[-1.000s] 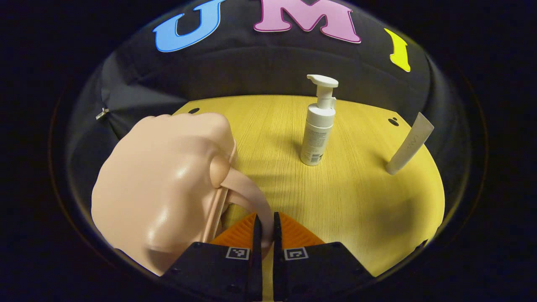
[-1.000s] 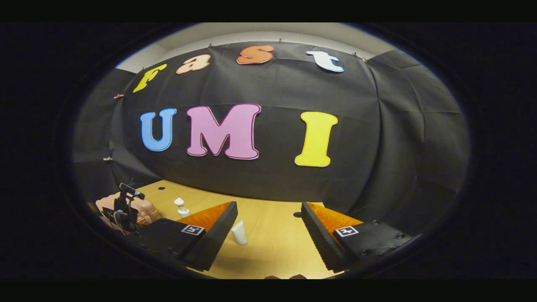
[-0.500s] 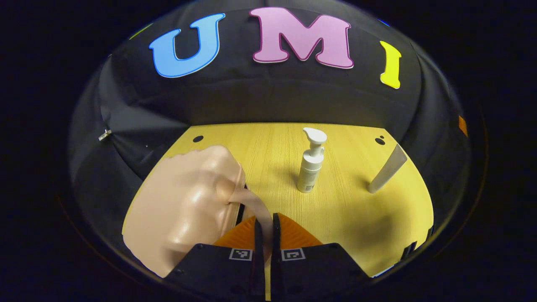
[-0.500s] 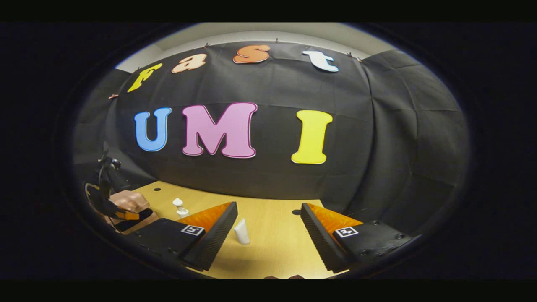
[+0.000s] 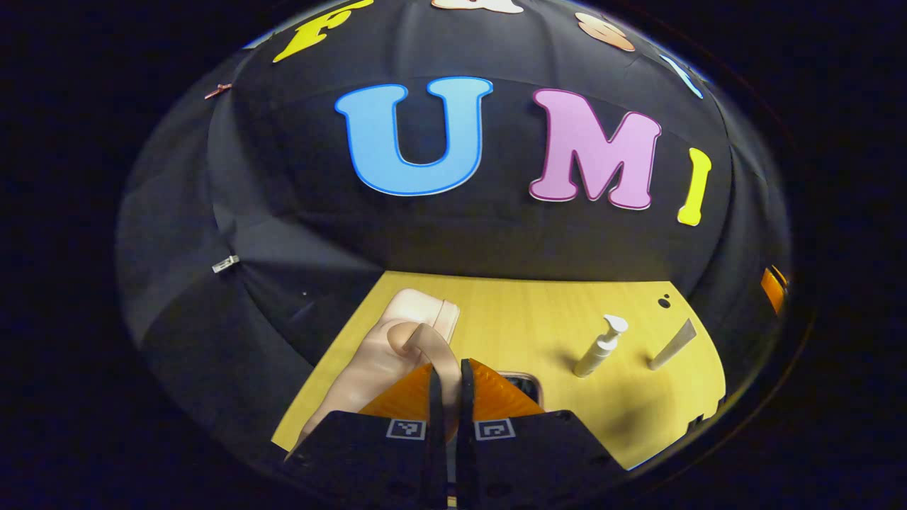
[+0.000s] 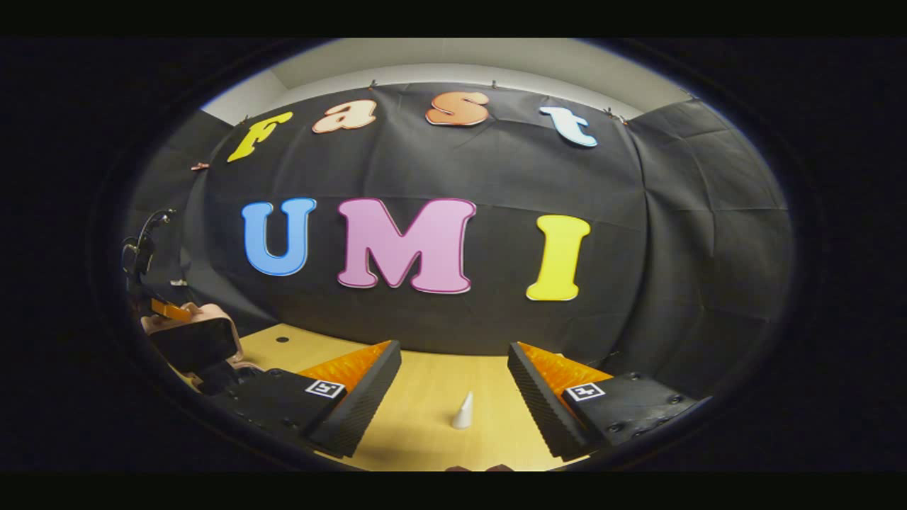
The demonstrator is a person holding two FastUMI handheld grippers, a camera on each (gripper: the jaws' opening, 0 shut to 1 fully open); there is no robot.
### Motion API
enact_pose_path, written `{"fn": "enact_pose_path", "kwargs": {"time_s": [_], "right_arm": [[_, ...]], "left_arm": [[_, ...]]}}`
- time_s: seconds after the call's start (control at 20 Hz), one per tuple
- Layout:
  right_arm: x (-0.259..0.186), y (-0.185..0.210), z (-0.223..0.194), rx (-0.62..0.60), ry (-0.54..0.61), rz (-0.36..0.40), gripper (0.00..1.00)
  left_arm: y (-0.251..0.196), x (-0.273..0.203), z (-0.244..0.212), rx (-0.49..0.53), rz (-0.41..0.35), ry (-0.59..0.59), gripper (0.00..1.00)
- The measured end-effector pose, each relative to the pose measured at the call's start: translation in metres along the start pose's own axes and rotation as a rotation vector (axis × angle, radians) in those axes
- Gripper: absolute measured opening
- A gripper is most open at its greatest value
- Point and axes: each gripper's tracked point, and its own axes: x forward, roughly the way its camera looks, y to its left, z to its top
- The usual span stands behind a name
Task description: First open the suitcase, pack the skin care products into it, and then close the suitcase.
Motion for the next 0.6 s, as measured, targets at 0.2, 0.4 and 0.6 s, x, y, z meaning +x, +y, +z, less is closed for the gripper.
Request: {"fn": "enact_pose_path", "kwargs": {"time_s": [0.2, 0.4, 0.6], "right_arm": [[-0.001, 0.044, 0.007, -0.030, -0.010, 0.010, 0.97], [-0.003, 0.074, 0.009, -0.040, 0.003, -0.007, 0.97], [-0.007, 0.099, 0.003, -0.022, 0.044, -0.020, 0.96]], "left_arm": [[0.076, 0.015, -0.002, -0.021, 0.030, -0.007, 0.13], [0.162, 0.050, -0.026, -0.067, 0.073, 0.032, 0.11], [0.251, 0.099, -0.081, -0.079, 0.116, 0.139, 0.10]]}}
